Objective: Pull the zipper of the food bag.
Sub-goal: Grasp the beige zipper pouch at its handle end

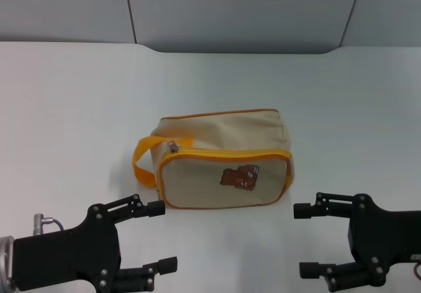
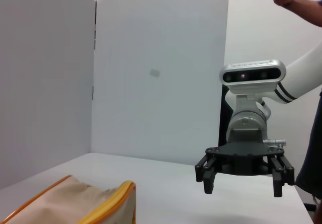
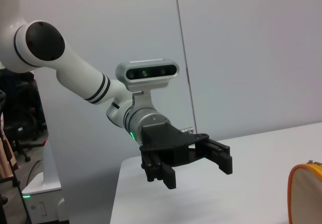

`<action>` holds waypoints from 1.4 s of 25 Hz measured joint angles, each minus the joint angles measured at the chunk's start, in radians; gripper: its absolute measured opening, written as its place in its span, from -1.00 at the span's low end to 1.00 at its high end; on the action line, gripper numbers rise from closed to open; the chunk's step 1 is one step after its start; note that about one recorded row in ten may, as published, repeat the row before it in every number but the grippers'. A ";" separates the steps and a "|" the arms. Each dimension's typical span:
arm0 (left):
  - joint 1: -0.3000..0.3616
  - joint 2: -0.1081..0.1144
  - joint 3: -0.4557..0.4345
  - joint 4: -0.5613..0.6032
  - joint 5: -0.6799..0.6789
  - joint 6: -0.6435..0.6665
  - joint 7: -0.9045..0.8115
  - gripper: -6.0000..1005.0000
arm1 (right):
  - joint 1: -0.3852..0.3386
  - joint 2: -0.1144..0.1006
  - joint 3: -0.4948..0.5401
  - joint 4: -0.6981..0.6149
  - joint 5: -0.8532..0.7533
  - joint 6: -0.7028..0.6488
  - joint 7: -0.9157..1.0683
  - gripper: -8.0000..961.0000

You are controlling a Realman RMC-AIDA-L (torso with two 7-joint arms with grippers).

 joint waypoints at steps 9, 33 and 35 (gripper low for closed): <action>0.010 0.000 -0.019 -0.018 -0.016 -0.054 0.021 0.63 | -0.009 0.010 0.005 0.003 0.002 0.004 -0.029 0.73; -0.077 -0.008 -0.269 -0.561 -0.220 -0.558 0.419 0.60 | -0.021 0.021 0.019 0.050 0.003 0.073 -0.085 0.73; -0.082 -0.008 -0.269 -0.568 -0.220 -0.568 0.419 0.60 | -0.021 0.021 0.019 0.055 0.003 0.075 -0.089 0.73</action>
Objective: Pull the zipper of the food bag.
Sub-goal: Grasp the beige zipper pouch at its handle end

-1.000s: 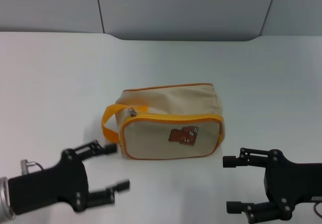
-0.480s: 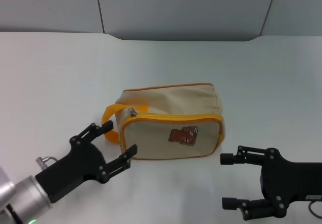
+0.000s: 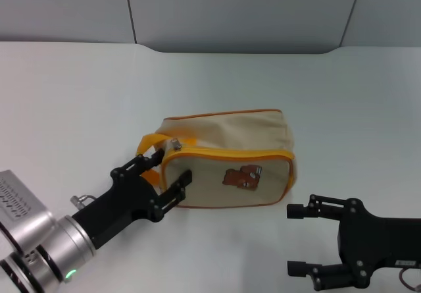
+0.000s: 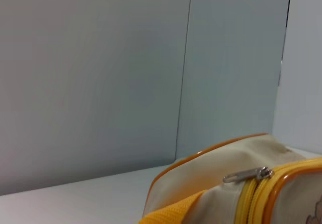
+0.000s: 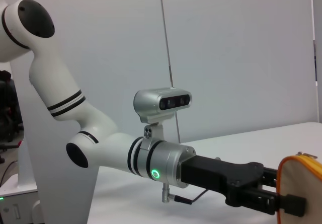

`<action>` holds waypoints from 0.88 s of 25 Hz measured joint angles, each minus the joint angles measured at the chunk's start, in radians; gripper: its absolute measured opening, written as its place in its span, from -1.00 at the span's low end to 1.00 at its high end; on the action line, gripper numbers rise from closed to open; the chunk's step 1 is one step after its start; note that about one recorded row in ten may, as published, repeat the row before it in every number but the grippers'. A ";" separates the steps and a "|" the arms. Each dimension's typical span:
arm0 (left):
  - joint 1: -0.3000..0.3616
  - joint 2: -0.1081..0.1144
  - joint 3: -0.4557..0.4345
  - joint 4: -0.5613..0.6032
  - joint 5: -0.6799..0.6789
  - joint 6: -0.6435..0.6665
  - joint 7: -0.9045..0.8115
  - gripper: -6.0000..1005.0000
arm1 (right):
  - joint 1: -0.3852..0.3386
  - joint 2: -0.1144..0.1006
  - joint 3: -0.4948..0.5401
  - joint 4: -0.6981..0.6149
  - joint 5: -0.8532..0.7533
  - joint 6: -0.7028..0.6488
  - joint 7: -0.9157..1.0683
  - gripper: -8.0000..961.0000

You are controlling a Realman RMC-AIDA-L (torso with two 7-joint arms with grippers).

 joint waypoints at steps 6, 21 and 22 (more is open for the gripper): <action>0.002 0.000 -0.026 -0.015 0.003 0.007 0.011 0.38 | 0.000 0.000 0.000 0.001 0.000 0.002 -0.001 0.73; 0.017 0.000 -0.020 -0.014 0.008 0.091 0.015 -0.67 | -0.001 0.003 0.029 0.001 0.004 0.003 -0.004 0.73; 0.017 0.000 -0.020 -0.014 0.008 0.091 0.015 -0.67 | -0.001 0.003 0.029 0.001 0.004 0.003 -0.004 0.73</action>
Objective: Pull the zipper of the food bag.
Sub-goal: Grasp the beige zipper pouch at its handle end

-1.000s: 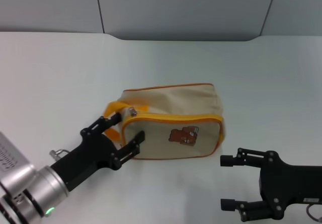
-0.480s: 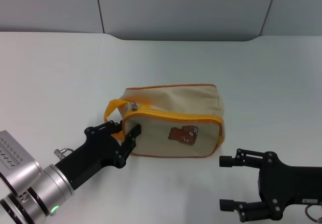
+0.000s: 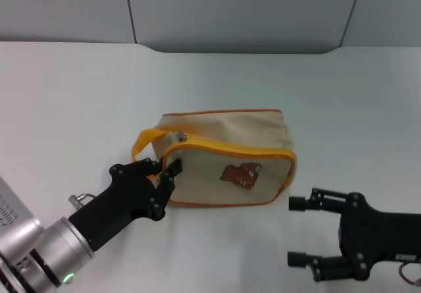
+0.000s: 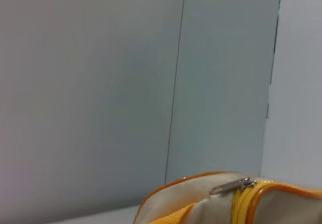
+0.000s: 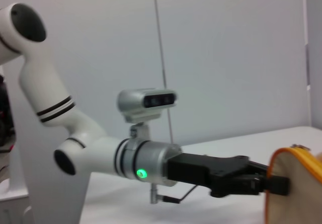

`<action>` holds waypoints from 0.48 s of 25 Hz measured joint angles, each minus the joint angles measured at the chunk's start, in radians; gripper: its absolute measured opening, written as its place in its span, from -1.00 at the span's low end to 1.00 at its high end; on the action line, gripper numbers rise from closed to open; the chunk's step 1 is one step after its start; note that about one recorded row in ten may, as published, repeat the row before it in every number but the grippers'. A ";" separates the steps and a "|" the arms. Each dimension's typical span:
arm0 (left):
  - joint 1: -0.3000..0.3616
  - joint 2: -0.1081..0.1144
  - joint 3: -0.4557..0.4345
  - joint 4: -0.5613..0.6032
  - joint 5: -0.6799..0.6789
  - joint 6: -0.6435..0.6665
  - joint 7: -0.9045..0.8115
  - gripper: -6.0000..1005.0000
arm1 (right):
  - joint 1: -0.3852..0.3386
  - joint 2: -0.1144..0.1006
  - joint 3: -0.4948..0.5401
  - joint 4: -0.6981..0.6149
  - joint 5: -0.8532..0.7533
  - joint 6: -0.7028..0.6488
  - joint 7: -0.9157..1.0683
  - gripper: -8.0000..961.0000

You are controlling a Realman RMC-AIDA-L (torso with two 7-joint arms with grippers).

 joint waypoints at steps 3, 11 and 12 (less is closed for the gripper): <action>0.008 0.000 -0.004 0.000 0.000 0.037 0.033 -0.70 | -0.002 0.007 0.055 0.008 0.000 -0.006 -0.035 0.73; -0.003 0.001 -0.003 0.017 0.001 0.125 0.093 -0.82 | -0.039 0.012 0.235 0.117 0.178 -0.012 -0.185 0.73; -0.004 0.001 -0.002 0.024 0.002 0.143 0.101 -0.83 | -0.050 0.015 0.251 0.151 0.238 -0.005 -0.243 0.73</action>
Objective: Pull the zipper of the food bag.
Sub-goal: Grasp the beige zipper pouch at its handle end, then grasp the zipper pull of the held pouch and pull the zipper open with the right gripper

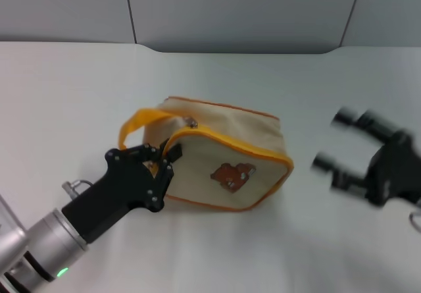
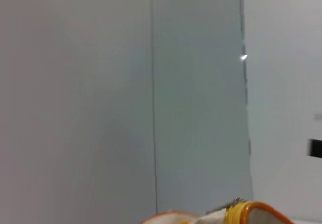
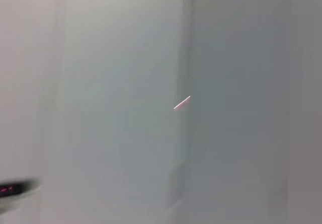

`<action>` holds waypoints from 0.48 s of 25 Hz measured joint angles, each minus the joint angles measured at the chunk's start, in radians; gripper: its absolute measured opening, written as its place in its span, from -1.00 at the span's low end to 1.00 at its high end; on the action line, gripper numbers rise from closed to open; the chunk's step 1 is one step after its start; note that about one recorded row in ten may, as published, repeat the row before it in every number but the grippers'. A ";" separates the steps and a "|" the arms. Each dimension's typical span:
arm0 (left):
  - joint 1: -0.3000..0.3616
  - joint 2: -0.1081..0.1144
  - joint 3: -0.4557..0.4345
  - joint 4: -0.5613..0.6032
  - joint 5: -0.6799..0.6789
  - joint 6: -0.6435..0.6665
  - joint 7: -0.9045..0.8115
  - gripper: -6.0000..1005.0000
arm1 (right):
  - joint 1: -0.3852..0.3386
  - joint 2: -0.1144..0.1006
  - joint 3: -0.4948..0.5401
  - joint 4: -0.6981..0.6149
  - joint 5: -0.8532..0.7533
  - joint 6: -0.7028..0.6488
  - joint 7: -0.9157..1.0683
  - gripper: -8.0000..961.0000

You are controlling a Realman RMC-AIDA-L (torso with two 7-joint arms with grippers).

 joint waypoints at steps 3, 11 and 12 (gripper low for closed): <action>-0.010 0.001 0.003 0.051 0.003 0.069 0.017 -0.85 | -0.013 0.005 0.031 0.133 0.162 0.038 -0.260 0.73; -0.059 0.003 0.005 0.134 0.012 0.126 0.019 -0.85 | 0.072 0.009 0.024 0.475 0.272 0.194 -1.017 0.73; -0.069 0.003 0.007 0.140 0.013 0.128 0.019 -0.85 | 0.090 0.010 0.021 0.525 0.248 0.226 -1.132 0.73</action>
